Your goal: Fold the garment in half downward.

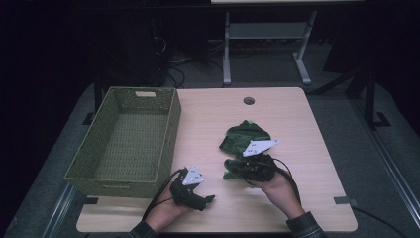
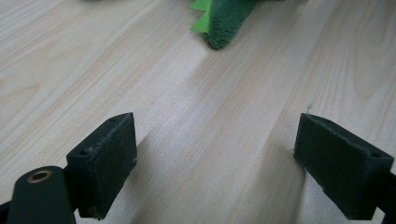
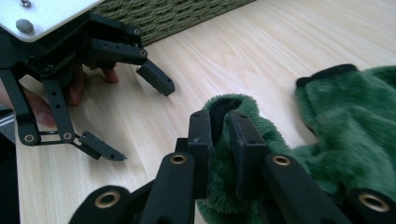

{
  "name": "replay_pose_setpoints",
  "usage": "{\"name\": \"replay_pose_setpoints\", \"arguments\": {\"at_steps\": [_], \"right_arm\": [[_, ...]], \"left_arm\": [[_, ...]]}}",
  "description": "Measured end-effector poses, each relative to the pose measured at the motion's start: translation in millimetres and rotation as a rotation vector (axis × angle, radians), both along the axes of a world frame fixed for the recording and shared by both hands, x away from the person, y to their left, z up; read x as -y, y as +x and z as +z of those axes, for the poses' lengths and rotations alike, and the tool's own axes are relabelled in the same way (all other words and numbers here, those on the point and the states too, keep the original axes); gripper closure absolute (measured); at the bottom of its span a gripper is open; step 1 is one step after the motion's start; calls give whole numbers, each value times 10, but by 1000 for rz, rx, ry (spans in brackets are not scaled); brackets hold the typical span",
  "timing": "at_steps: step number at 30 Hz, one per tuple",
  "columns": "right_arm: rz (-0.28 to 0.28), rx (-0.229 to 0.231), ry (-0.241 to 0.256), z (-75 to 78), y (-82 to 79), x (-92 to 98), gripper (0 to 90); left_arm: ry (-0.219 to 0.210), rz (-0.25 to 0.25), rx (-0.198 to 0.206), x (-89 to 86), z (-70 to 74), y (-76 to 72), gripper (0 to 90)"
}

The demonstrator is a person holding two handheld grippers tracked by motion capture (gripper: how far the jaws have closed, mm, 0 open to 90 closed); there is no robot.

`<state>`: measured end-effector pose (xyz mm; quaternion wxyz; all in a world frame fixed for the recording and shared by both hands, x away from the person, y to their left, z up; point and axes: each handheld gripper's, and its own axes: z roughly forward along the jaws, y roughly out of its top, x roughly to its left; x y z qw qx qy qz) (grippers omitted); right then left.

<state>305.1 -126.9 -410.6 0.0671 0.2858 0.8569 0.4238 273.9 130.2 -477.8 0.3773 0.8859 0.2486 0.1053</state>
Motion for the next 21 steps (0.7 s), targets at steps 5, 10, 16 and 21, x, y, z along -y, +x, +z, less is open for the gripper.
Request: {"name": "replay_pose_setpoints", "arguments": {"at_steps": [5, 10, 16, 21], "right_arm": [[-38, 6, 15, 22, 4, 171, 783], [-74, 10, 28, 46, -2, 342, 786], [-111, 17, 37, 74, -21, 508, 784], [-142, 29, 24, 66, -39, 641, 784]], "left_arm": [[2, -1, -1, -1, 2, 0, 125], [2, -1, 0, -1, 2, 0, 125], [0, 1, -1, 1, 1, 0, 125], [-3, 3, -4, 3, -1, -3, 125]]}}
